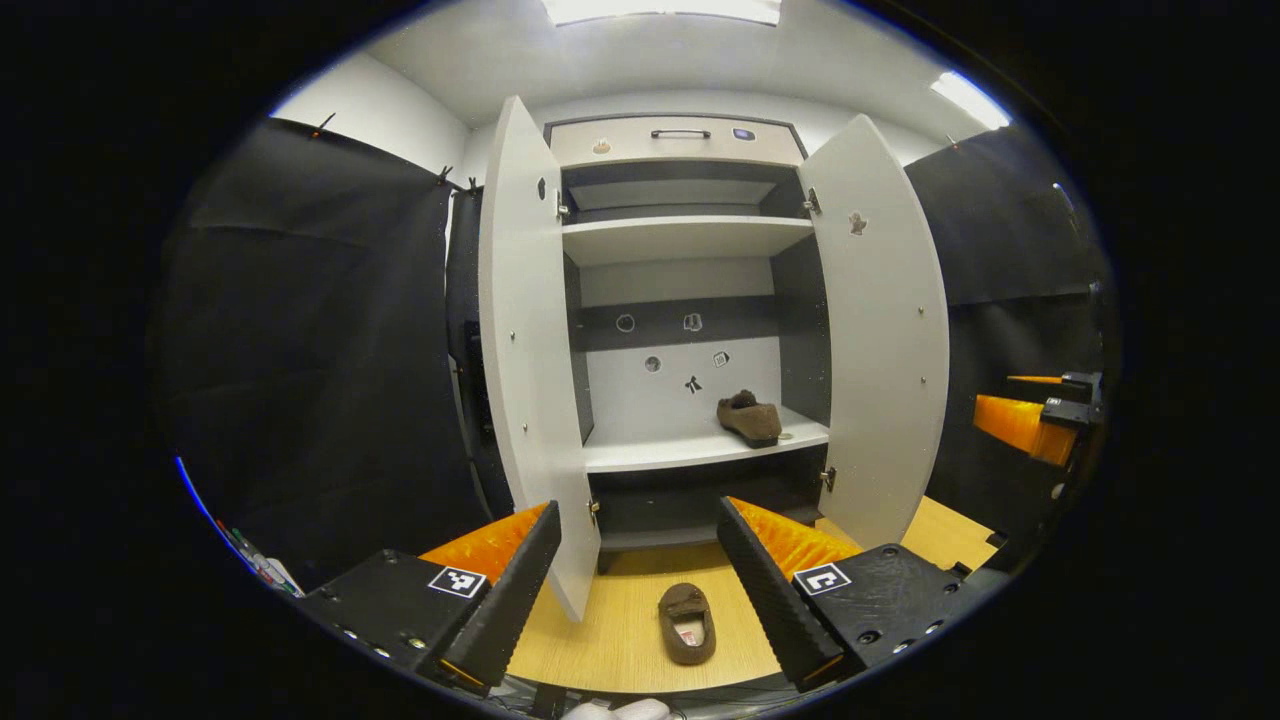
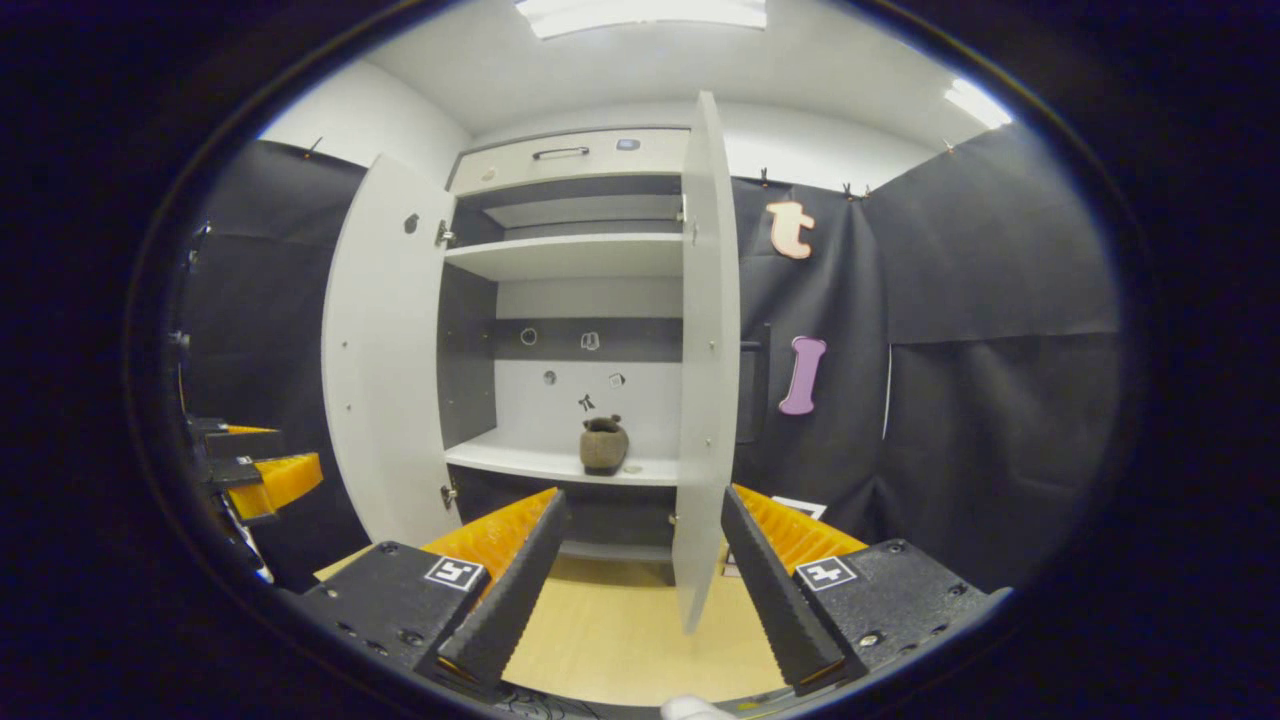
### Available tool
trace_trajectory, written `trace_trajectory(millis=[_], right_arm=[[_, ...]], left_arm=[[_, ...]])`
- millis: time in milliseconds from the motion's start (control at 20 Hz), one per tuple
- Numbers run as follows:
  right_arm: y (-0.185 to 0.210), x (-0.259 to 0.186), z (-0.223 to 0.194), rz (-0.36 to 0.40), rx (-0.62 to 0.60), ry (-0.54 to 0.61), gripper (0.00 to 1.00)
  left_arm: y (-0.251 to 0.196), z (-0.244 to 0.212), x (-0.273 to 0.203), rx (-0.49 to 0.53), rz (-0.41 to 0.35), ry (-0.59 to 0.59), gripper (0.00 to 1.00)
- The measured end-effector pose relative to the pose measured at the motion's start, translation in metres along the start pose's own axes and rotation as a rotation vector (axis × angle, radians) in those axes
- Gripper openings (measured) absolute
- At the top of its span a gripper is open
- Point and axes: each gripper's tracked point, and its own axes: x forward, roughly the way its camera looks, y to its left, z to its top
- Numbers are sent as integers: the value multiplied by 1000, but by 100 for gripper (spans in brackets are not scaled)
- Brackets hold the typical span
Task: Grab one shoe with the right hand and put it into the shoe cabinet, grab the other shoe with the left hand and put it into the shoe cabinet; then close the right door with the right hand and the left door with the left hand.
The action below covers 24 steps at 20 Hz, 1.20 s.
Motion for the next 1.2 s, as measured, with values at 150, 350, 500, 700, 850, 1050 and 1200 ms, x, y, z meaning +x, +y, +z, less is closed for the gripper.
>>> trace_trajectory(millis=[150, 350, 500, 700, 850, 1050, 1200], right_arm=[[-1, 2, -3, 9, -2, 33, 98], [2, 4, -3, 20, 0, 49, 98], [1, 6, -10, 16, 10, 78, 98], [0, 9, -20, 4, 28, 113, 99], [-2, 12, -27, -11, 21, 139, 99], [-6, 15, -34, -31, 10, 172, 99], [-6, 15, -33, -48, 16, 173, 99]], left_arm=[[-11, -25, 18, -4, -25, 41, 96], [-23, -69, 45, 3, -48, 102, 97], [-32, -112, 58, -4, -64, 165, 96], [-35, -183, 76, -15, -65, 267, 96], [-33, -238, 92, 12, -72, 343, 97], [-36, -303, 111, 23, -93, 440, 96], [-34, -337, 130, -9, -105, 507, 96]])
